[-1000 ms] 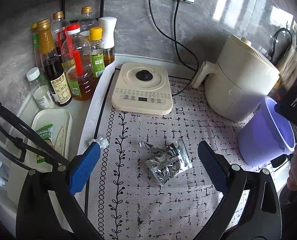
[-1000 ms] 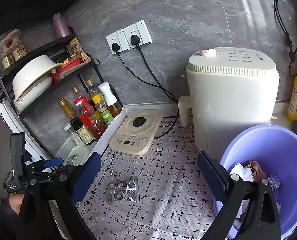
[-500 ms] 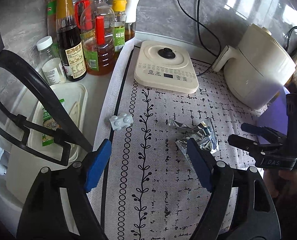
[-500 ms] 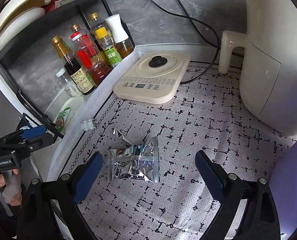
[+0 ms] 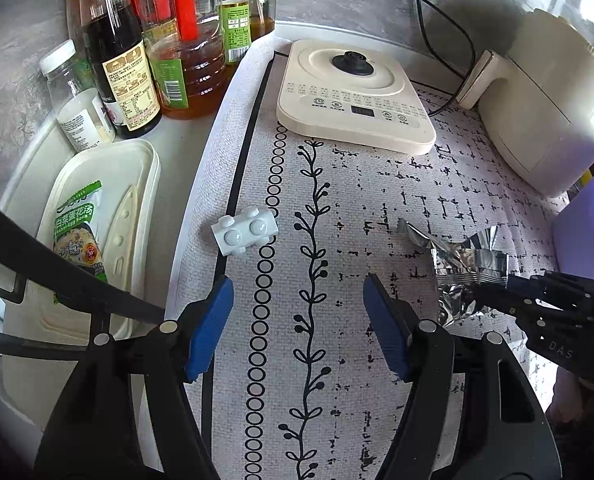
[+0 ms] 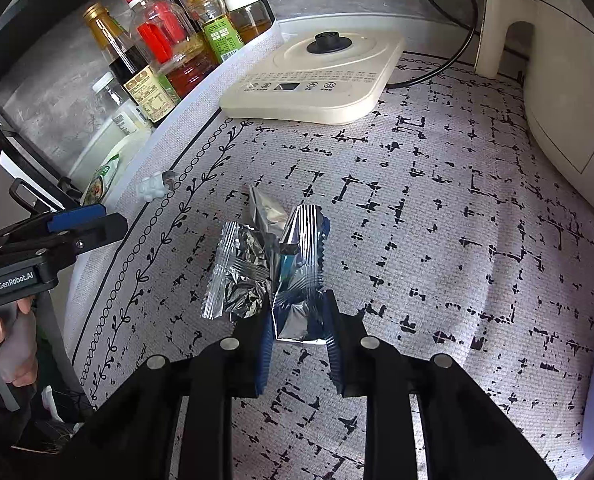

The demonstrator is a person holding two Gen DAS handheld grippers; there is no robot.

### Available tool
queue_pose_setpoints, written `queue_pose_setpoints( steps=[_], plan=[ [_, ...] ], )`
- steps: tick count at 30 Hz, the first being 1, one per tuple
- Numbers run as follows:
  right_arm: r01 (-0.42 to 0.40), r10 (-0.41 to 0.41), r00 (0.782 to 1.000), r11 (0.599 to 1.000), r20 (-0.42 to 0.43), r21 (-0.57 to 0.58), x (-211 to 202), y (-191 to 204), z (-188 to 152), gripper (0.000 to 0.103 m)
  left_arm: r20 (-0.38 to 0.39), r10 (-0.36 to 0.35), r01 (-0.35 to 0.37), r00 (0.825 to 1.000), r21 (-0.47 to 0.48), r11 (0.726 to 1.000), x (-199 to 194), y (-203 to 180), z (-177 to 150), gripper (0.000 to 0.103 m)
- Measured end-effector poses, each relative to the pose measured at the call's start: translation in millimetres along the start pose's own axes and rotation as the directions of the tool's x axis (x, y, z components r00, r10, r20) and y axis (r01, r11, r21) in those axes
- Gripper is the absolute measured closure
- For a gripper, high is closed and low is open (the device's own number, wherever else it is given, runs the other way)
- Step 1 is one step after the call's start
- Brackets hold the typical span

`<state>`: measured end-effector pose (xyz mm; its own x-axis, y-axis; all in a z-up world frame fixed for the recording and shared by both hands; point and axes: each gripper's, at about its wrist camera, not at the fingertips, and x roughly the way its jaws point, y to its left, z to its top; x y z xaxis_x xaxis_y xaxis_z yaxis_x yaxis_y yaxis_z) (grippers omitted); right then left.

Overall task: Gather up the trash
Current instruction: 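Grasp the silver foil packet with the right tool, then grasp the white toy block with the left tool while the right tool carries the foil packet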

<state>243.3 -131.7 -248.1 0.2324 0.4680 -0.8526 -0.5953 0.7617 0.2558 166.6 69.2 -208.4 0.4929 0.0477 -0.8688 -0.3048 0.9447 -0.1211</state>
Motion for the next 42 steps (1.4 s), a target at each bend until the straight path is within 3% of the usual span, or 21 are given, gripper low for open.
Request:
queue_pose_setpoints(
  steps=[8, 17, 23, 32, 34, 35, 39, 42],
  plan=[
    [0.040, -0.044, 0.998, 0.995, 0.044, 0.086, -33, -24, -10, 0.082, -0.027, 0.101, -0.103, 0.995, -0.115, 0.988, 29, 2, 5, 0.029],
    [0.072, -0.083, 0.994, 0.987, 0.072, 0.146, -61, -48, -27, 0.082, 0.047, 0.173, -0.151, 0.984, -0.306, 0.940, 31, 0, 7, 0.029],
    [0.086, -0.094, 0.994, 0.987, 0.057, 0.135, -70, -58, -37, 0.081, 0.036, 0.221, -0.184, 0.975, -0.430, 0.884, 39, 7, 11, 0.053],
    [0.074, -0.078, 0.995, 0.993, 0.055, 0.087, -77, -61, -38, 0.081, 0.039, 0.287, -0.236, 0.957, -0.471, 0.850, 45, 2, 11, 0.055],
    [0.072, -0.077, 0.996, 0.994, 0.055, 0.078, -78, -61, -38, 0.081, 0.034, 0.308, -0.254, 0.951, -0.487, 0.836, 45, 4, 10, 0.068],
    [0.070, -0.074, 0.996, 0.995, 0.055, 0.076, -78, -62, -38, 0.081, 0.039, 0.304, -0.246, 0.952, -0.497, 0.832, 45, 6, 9, 0.068],
    [0.060, -0.064, 0.997, 0.996, 0.050, 0.065, -79, -67, -42, 0.081, 0.057, 0.319, -0.250, 0.946, -0.498, 0.830, 41, 2, 6, 0.069],
    [0.050, -0.053, 0.997, 0.997, 0.050, 0.053, -80, -68, -44, 0.081, 0.093, 0.297, -0.217, 0.950, -0.484, 0.848, 28, -10, 1, 0.069]
  ],
)
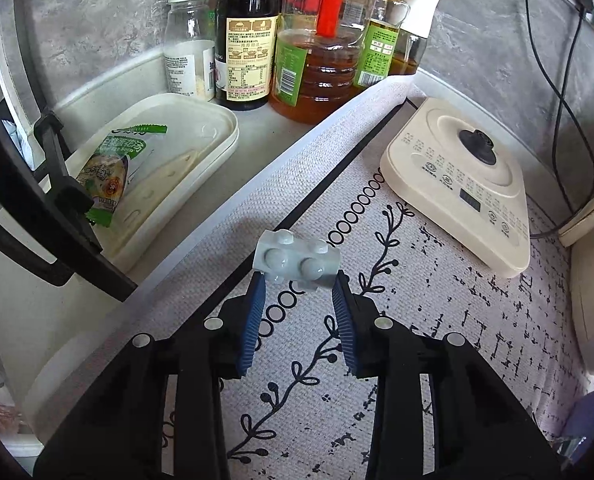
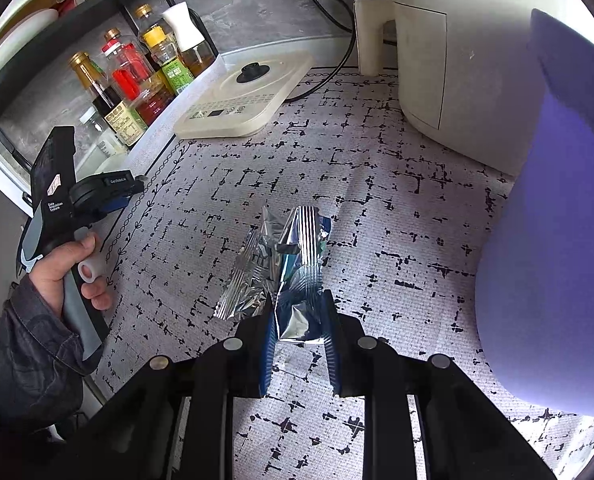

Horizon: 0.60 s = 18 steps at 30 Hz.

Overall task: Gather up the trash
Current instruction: 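Grasp the white toy block with the left tool while the right tool carries the foil packet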

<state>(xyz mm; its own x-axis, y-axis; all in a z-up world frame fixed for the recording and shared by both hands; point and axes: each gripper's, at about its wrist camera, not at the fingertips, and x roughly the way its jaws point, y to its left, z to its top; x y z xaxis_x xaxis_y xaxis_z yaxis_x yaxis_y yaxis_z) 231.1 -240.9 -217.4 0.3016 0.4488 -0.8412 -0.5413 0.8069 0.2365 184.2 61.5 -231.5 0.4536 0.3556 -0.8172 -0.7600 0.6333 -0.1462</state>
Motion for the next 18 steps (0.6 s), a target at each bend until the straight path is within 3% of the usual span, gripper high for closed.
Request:
queue_pose_setpoints(
  steps=[10, 18],
  plan=[
    [-0.052, 0.057, 0.992, 0.998, 0.109, -0.048, -30, 7, 21, 0.082, 0.089, -0.109, 0.102, 0.990, 0.078, 0.992, -77, -24, 0, 0.069],
    [-0.044, 0.061, 0.958, 0.997, 0.280, -0.065, -95, 3, 45, 0.081, 0.189, -0.223, 0.196, 0.956, 0.152, 0.969, -134, -57, 7, 0.069]
  ],
)
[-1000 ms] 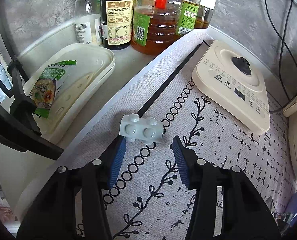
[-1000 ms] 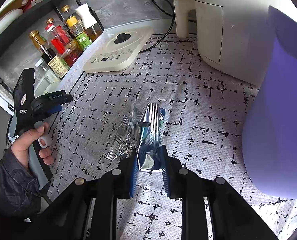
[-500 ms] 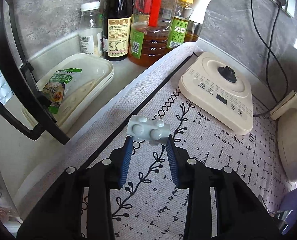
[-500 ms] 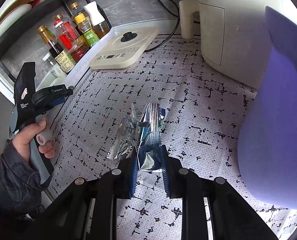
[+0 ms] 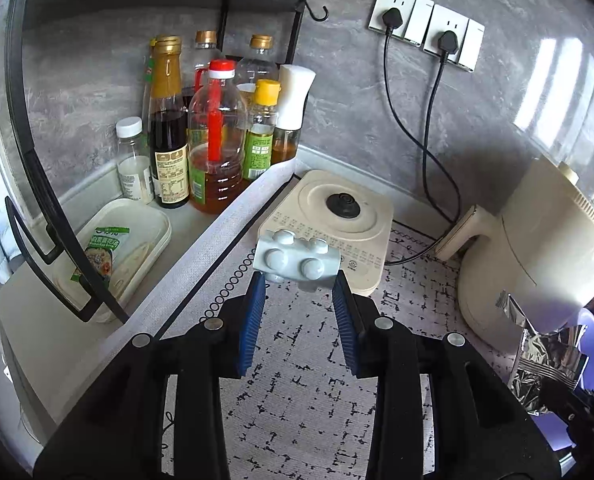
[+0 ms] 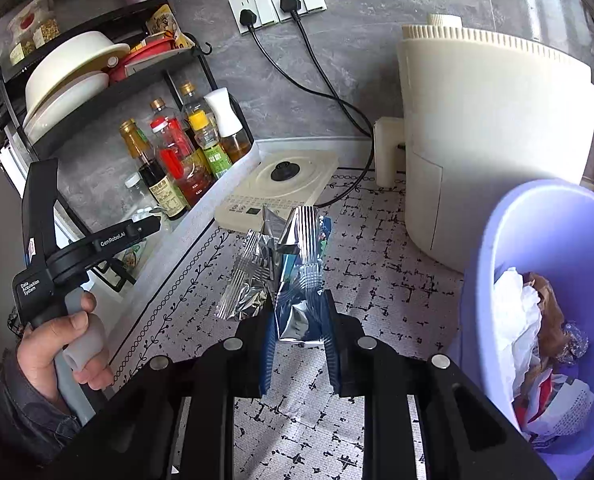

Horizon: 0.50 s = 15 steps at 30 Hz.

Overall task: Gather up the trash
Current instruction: 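Grasp the white toy block with the left tool while the right tool carries the foil packet, then open both tools over the bucket to drop the block and foil packet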

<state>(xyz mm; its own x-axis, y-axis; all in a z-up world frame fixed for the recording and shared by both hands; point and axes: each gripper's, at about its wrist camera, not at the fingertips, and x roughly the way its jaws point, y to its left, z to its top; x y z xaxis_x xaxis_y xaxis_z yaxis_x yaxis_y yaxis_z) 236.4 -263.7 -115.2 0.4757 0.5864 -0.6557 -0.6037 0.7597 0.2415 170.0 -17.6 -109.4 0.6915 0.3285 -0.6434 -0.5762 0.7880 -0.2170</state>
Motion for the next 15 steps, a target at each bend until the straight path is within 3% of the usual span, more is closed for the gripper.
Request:
queue_pose_setpoints(
  steps=[7, 15],
  plan=[
    [0.065, -0.068, 0.990, 0.997, 0.122, 0.028, -56, -34, 19, 0.081, 0.069, -0.137, 0.133, 0.988, 0.063, 0.989, -28, -56, 8, 0.069],
    [0.195, -0.212, 0.962, 0.974, 0.172, 0.112, -106, -94, 4, 0.081, 0.063, -0.296, 0.285, 0.953, 0.142, 0.948, -42, -126, -10, 0.069]
  ],
)
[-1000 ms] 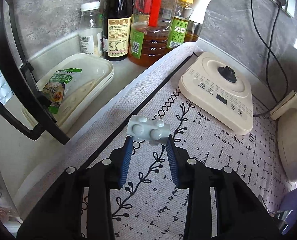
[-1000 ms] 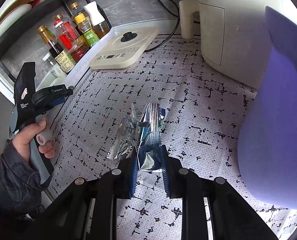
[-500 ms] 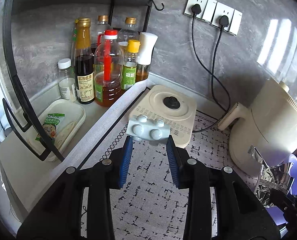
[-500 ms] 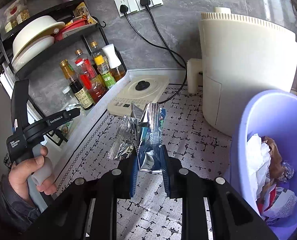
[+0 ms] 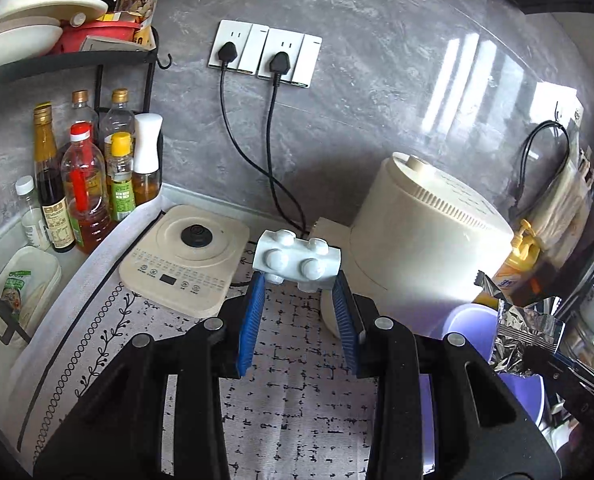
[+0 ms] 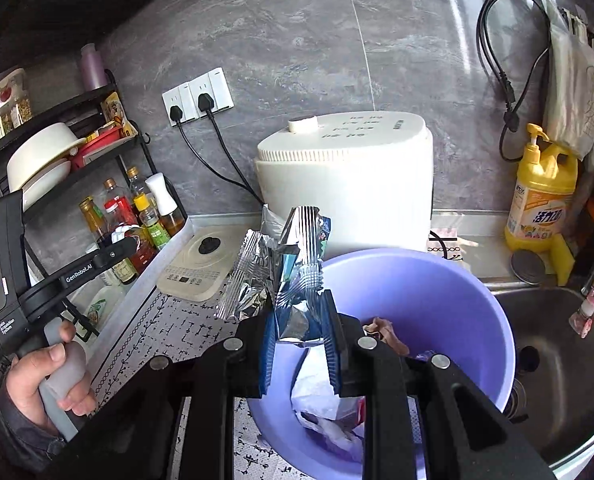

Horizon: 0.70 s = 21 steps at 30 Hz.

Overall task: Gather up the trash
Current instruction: 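Open both tools over the bucket to drop the block and foil packet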

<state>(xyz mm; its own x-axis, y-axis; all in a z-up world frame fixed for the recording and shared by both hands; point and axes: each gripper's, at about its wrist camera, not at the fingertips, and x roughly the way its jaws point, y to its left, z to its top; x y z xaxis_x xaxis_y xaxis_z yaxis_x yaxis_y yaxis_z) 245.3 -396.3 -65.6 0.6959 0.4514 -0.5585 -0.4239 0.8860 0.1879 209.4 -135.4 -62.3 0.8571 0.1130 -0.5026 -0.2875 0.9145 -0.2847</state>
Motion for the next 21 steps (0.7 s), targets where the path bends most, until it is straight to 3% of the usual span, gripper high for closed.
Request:
queue_pose_setpoints(
  steps=[2, 4, 12, 21],
  plan=[
    [0.053, -0.054, 0.998, 0.998, 0.024, 0.045, -10, -21, -4, 0.072, -0.013, -0.046, 0.046, 0.999, 0.018, 0.999, 5, -19, -3, 0.069],
    [0.083, -0.088, 0.995, 0.992, 0.050, 0.093, -21, -42, -9, 0.045, -0.026, -0.094, 0.095, 0.995, 0.045, 0.995, 8, -38, -5, 0.069],
    [0.179, -0.198, 0.977, 0.965, 0.083, 0.190, -59, -98, -22, 0.042, -0.077, -0.236, 0.244, 0.969, 0.138, 0.960, 11, -102, -12, 0.068],
    [0.210, -0.240, 0.966, 0.947, 0.098, 0.241, -84, -123, -36, 0.038, -0.160, -0.295, 0.324, 0.942, 0.202, 0.924, 19, -147, -17, 0.068]
  ],
)
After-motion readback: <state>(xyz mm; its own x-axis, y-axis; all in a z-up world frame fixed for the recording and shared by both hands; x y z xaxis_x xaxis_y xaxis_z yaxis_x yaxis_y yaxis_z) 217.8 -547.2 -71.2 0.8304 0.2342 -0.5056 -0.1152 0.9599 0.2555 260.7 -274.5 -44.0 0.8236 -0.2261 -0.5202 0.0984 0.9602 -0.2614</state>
